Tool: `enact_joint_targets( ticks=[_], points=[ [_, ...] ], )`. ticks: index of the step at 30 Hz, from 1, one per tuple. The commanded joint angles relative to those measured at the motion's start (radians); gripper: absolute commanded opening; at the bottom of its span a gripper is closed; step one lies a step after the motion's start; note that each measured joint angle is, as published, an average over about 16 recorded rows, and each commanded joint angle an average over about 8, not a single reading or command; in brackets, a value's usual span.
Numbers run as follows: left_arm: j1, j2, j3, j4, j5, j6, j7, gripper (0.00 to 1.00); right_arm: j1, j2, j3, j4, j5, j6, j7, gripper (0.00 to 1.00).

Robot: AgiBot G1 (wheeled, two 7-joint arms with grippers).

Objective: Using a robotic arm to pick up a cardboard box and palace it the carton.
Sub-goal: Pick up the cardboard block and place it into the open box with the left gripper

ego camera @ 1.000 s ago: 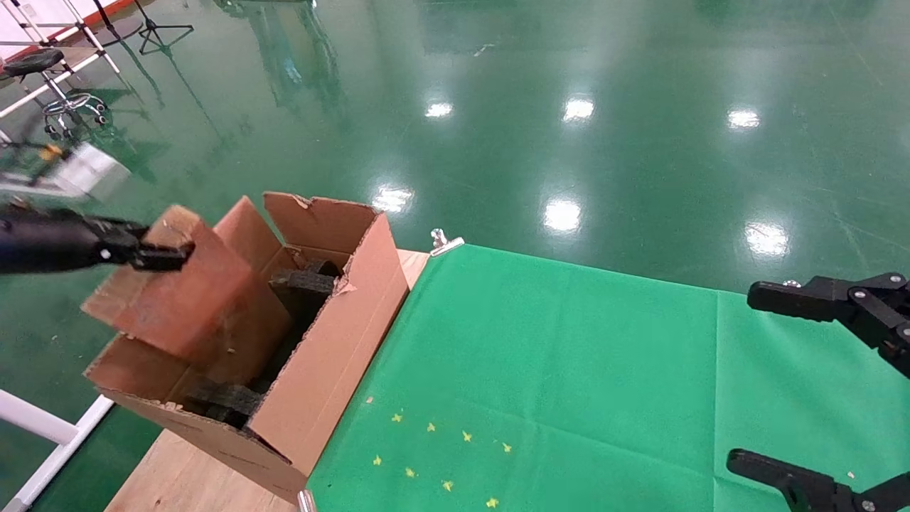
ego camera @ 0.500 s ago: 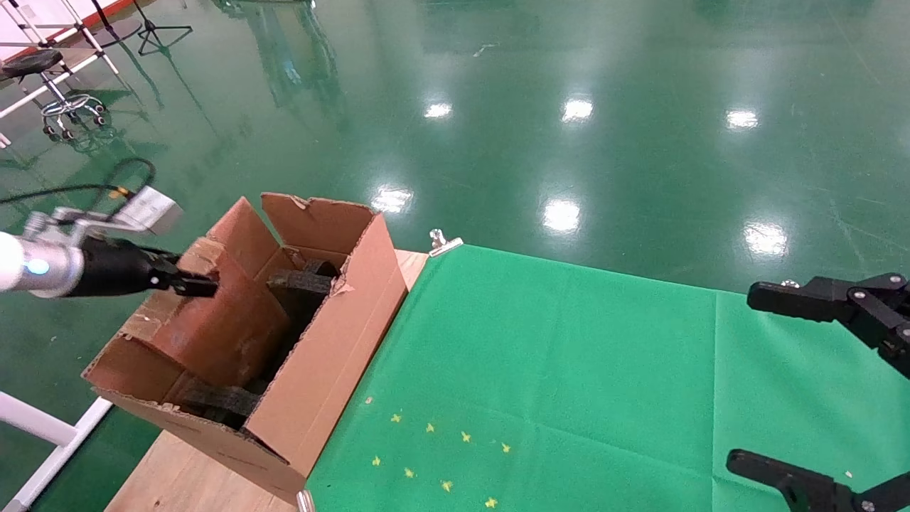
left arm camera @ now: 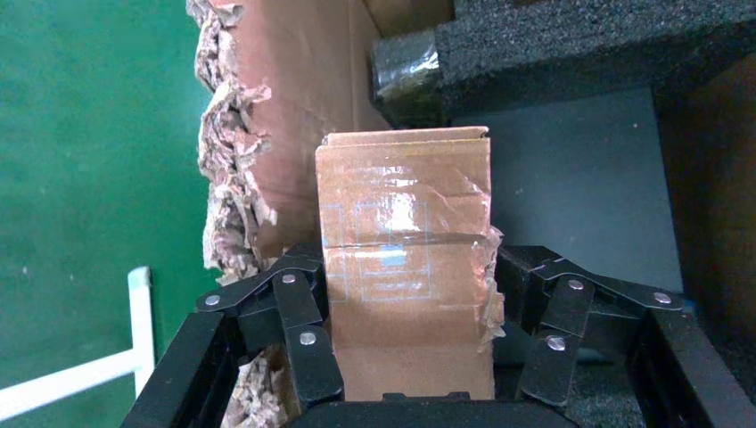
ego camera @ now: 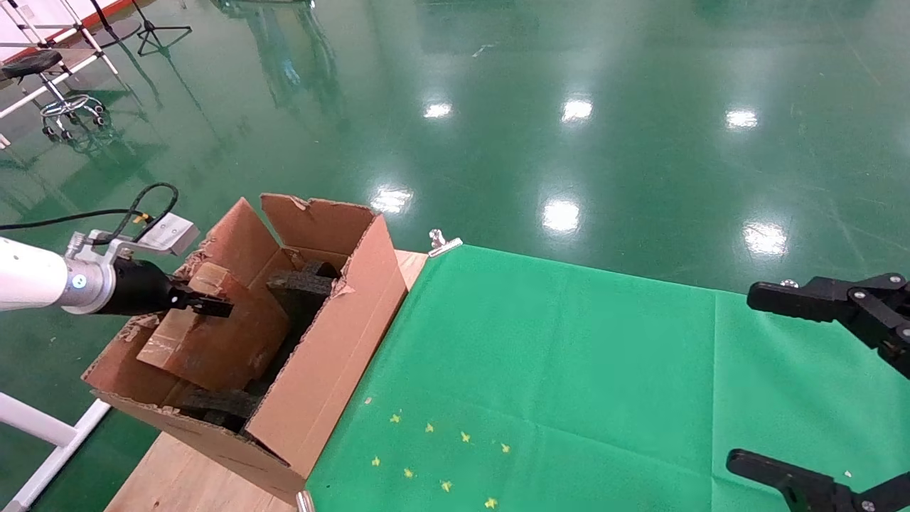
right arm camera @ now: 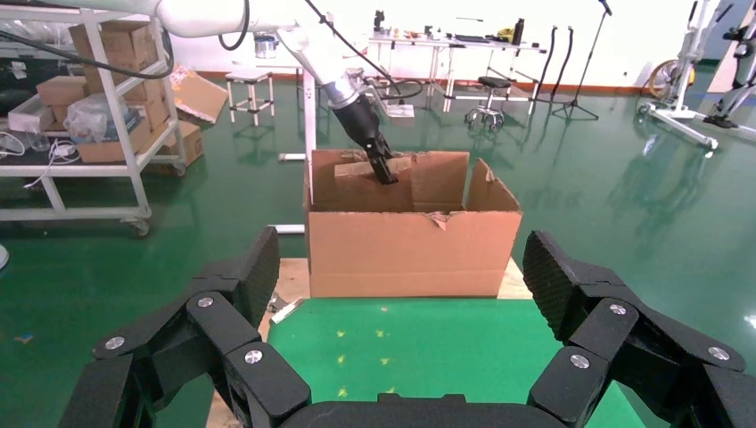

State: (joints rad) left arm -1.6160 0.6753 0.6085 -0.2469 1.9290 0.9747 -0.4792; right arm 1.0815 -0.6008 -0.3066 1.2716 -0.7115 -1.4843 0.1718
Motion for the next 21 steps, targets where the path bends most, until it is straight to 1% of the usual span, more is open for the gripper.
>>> enact_joint_targets(
  ticks=[1, 21],
  points=[
    [-0.007, 0.007, 0.003, 0.018, 0.005, -0.005, -0.004, 1.00, 0.000, 0.000, 0.000, 0.000, 0.000, 0.000, 0.000, 1.00],
    [-0.001, -0.001, 0.002, 0.003, 0.008, 0.009, 0.000, 1.00, 0.000, 0.000, 0.000, 0.000, 0.000, 0.000, 0.000, 1.00]
  ],
)
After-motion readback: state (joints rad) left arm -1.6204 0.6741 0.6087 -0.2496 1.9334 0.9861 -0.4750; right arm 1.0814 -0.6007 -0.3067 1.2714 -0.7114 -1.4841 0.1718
